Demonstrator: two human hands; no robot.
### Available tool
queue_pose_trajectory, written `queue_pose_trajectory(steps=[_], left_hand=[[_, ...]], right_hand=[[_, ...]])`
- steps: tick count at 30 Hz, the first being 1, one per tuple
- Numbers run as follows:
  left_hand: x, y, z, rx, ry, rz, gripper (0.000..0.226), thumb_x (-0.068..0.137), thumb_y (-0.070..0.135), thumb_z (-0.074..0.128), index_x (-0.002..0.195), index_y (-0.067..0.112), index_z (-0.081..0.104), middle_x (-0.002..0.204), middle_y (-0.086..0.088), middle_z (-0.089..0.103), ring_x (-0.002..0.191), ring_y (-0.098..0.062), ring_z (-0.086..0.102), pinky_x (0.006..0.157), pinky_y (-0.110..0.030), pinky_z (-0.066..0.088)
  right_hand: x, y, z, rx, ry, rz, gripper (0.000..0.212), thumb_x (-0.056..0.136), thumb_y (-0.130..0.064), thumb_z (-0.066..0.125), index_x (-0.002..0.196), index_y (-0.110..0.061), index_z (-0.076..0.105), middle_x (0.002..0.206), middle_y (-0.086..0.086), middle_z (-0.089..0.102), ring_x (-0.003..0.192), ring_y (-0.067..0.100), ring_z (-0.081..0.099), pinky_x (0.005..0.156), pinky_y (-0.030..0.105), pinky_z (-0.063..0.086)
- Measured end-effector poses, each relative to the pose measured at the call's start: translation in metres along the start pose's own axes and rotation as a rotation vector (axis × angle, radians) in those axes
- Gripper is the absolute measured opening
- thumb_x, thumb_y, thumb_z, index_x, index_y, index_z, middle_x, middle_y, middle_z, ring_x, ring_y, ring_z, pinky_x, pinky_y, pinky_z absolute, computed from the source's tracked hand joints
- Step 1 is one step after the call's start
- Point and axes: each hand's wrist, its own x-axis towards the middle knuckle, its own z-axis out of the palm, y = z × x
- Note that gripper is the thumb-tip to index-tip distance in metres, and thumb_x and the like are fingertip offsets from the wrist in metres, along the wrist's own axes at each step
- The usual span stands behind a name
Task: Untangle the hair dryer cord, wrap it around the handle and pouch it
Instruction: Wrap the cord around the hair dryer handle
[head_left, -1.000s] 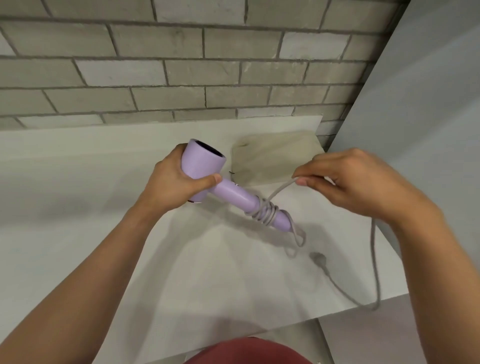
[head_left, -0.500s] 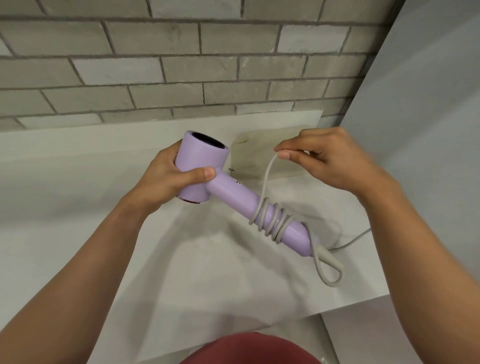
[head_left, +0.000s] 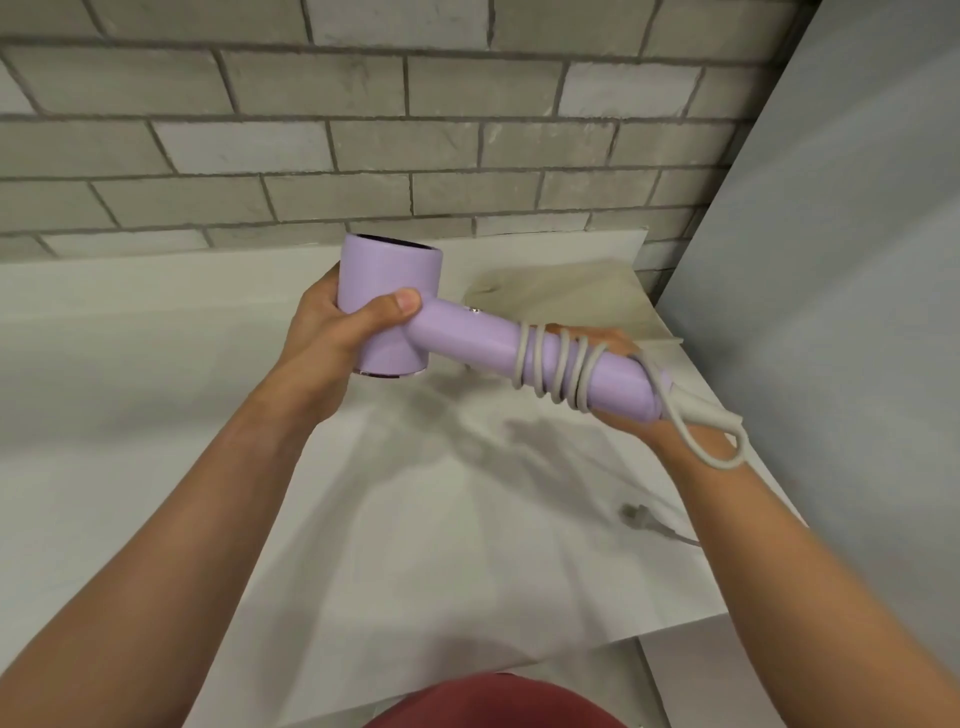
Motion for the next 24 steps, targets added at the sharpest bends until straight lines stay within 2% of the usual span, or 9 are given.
queue_pose_trajectory(steps=[3, 6, 8, 9, 11, 13, 18, 22, 24], left_hand=[[0.003, 0.003, 0.000, 0.005, 0.046, -0.005, 0.052, 0.068, 0.043, 0.085, 0.112, 0.019, 0.071, 0.108, -0.009, 0.077, 0.101, -0.032, 0.074, 0.083, -0.051, 0.061], [0.005, 0.003, 0.001, -0.008, 0.107, -0.024, 0.058, 0.068, 0.044, 0.085, 0.115, 0.015, 0.069, 0.105, -0.006, 0.077, 0.097, -0.026, 0.075, 0.073, -0.041, 0.061], [0.005, 0.001, 0.002, -0.008, 0.149, -0.029, 0.056, 0.069, 0.044, 0.085, 0.114, 0.015, 0.069, 0.106, -0.005, 0.078, 0.095, -0.024, 0.075, 0.068, -0.036, 0.060], [0.006, 0.000, 0.002, 0.001, 0.173, -0.032, 0.055, 0.069, 0.045, 0.085, 0.114, 0.017, 0.070, 0.106, -0.004, 0.078, 0.094, -0.023, 0.075, 0.067, -0.035, 0.059], [0.007, -0.003, 0.002, 0.034, 0.230, -0.037, 0.055, 0.067, 0.047, 0.086, 0.112, 0.020, 0.070, 0.105, 0.000, 0.078, 0.094, -0.020, 0.076, 0.065, -0.033, 0.059], [0.009, -0.006, 0.000, 0.112, 0.293, -0.037, 0.054, 0.064, 0.050, 0.085, 0.108, 0.024, 0.070, 0.101, 0.004, 0.078, 0.092, -0.017, 0.076, 0.066, -0.034, 0.060], [0.007, -0.024, -0.007, 0.306, 0.321, -0.047, 0.051, 0.062, 0.058, 0.085, 0.100, 0.029, 0.067, 0.090, 0.015, 0.075, 0.082, -0.008, 0.073, 0.066, -0.038, 0.063], [0.009, -0.029, -0.015, 0.360, 0.363, -0.042, 0.052, 0.062, 0.063, 0.084, 0.099, 0.033, 0.065, 0.091, 0.018, 0.072, 0.083, -0.006, 0.072, 0.068, -0.039, 0.063], [0.010, -0.030, -0.020, 0.398, 0.370, -0.033, 0.051, 0.062, 0.065, 0.084, 0.097, 0.035, 0.063, 0.091, 0.021, 0.071, 0.083, -0.004, 0.070, 0.067, -0.039, 0.062]], right_hand=[[-0.007, 0.003, 0.022, -0.014, -0.170, 0.196, 0.025, 0.111, -0.026, 0.052, 0.100, -0.019, 0.074, 0.071, -0.042, 0.052, 0.084, 0.009, 0.054, 0.066, -0.001, 0.035], [-0.008, 0.000, 0.032, -0.204, -0.097, 0.002, 0.036, 0.111, -0.038, 0.048, 0.134, -0.016, 0.065, 0.098, -0.034, 0.054, 0.092, -0.009, 0.047, 0.088, 0.010, 0.037], [-0.012, -0.010, 0.035, -0.291, -0.140, -0.076, 0.040, 0.111, -0.044, 0.042, 0.147, -0.032, 0.056, 0.126, -0.026, 0.063, 0.110, 0.002, 0.056, 0.101, 0.025, 0.046], [-0.015, -0.014, 0.036, -0.309, -0.175, -0.088, 0.041, 0.111, -0.048, 0.039, 0.148, -0.036, 0.052, 0.125, -0.023, 0.067, 0.113, 0.013, 0.061, 0.100, 0.034, 0.051], [-0.020, -0.015, 0.041, -0.341, -0.210, -0.092, 0.040, 0.110, -0.051, 0.038, 0.144, -0.036, 0.053, 0.084, -0.021, 0.066, 0.091, 0.022, 0.064, 0.088, 0.042, 0.056], [-0.026, -0.015, 0.042, -0.317, -0.232, -0.079, 0.041, 0.109, -0.053, 0.039, 0.138, -0.032, 0.060, 0.065, -0.017, 0.056, 0.075, 0.016, 0.058, 0.082, 0.041, 0.056], [-0.037, -0.027, 0.033, -0.268, -0.299, -0.043, 0.051, 0.108, -0.054, 0.039, 0.108, -0.011, 0.066, 0.071, 0.003, 0.063, 0.069, 0.020, 0.057, 0.074, 0.044, 0.055], [-0.043, -0.032, 0.020, -0.178, -0.325, -0.017, 0.029, 0.107, -0.041, 0.055, 0.113, -0.018, 0.071, 0.075, -0.033, 0.067, 0.062, 0.015, 0.060, 0.060, 0.027, 0.049], [-0.044, -0.034, 0.016, -0.185, -0.321, -0.022, 0.025, 0.107, -0.040, 0.057, 0.114, -0.023, 0.073, 0.062, -0.020, 0.059, 0.055, 0.011, 0.049, 0.056, 0.025, 0.042]])
